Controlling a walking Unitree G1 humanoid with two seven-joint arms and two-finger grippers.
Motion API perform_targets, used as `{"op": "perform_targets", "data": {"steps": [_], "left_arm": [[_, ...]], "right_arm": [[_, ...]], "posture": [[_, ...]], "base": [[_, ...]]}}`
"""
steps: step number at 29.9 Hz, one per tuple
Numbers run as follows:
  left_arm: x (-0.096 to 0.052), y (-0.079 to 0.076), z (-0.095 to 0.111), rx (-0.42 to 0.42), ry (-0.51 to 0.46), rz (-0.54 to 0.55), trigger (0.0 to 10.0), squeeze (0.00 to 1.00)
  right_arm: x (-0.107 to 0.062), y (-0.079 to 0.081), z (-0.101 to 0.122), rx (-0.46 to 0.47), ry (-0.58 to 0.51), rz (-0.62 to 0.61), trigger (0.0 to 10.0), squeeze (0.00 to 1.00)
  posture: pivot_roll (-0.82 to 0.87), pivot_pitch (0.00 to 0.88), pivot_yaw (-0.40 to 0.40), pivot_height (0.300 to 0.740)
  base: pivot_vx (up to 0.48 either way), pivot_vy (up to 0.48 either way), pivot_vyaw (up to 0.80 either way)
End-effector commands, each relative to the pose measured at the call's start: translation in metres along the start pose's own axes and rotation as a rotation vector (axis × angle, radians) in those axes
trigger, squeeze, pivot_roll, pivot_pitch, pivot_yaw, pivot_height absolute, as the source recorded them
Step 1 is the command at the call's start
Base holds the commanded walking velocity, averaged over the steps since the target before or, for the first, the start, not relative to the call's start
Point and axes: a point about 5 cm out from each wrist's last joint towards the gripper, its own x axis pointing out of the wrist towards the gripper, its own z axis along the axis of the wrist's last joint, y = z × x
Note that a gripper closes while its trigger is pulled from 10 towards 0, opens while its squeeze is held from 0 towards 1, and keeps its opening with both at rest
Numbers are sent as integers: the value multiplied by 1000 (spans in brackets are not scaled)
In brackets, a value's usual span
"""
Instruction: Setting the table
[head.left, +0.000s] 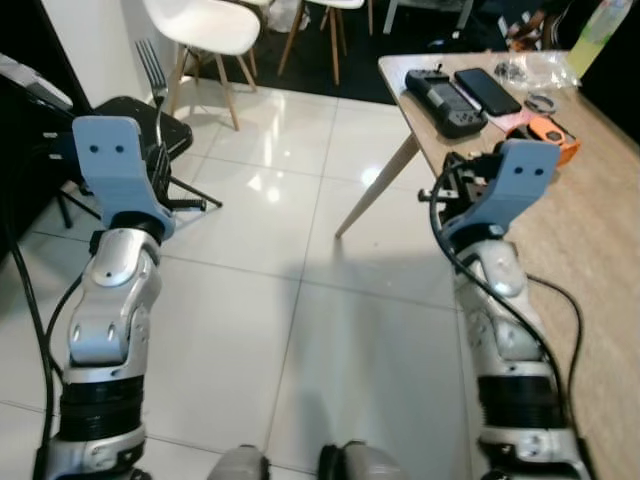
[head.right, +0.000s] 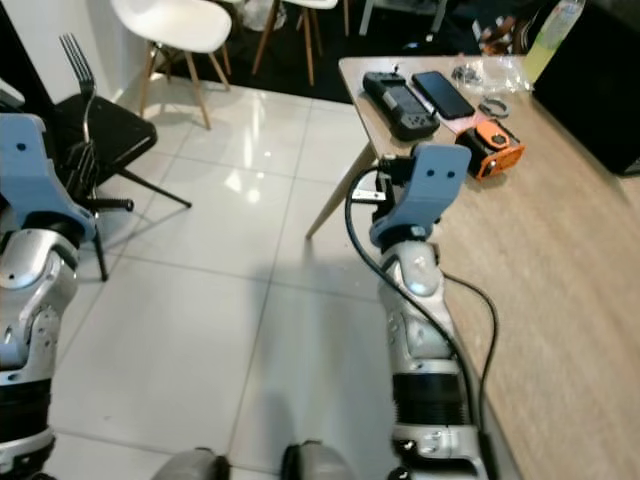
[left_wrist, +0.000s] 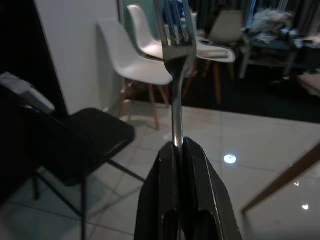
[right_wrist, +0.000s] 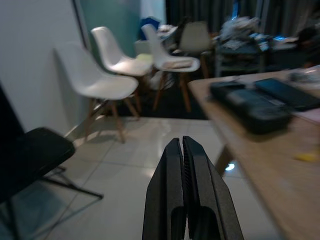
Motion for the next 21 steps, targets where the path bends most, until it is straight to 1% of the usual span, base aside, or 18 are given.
{"op": "perform_targets", "data": {"steps": [1, 16, 18, 21], "left_arm": [[-1, -2, -2, -7, 5, -6, 10000, 0], [-1, -4, -1, -14, 1, -8, 10000, 0], [0, -4, -1, -14, 2, -6, 10000, 0], [0, -4, -1, -13, 2, -7, 10000, 0]], "right_arm": [[-1, -5, -1, -8, 6, -15, 10000, 0], [-1, -6, 0, -13, -2, -16, 10000, 0], [-1, -6, -1, 7, 8, -18, 10000, 0], [-1, -6, -2, 24, 16, -22, 10000, 0]], "posture": [[81, 77, 2, 740], [80, 80, 1, 740], [80, 80, 1, 740], [81, 80, 2, 740]], "base": [[0, 0, 0], [0, 0, 0], [0, 0, 0], [0, 0, -642]]}}
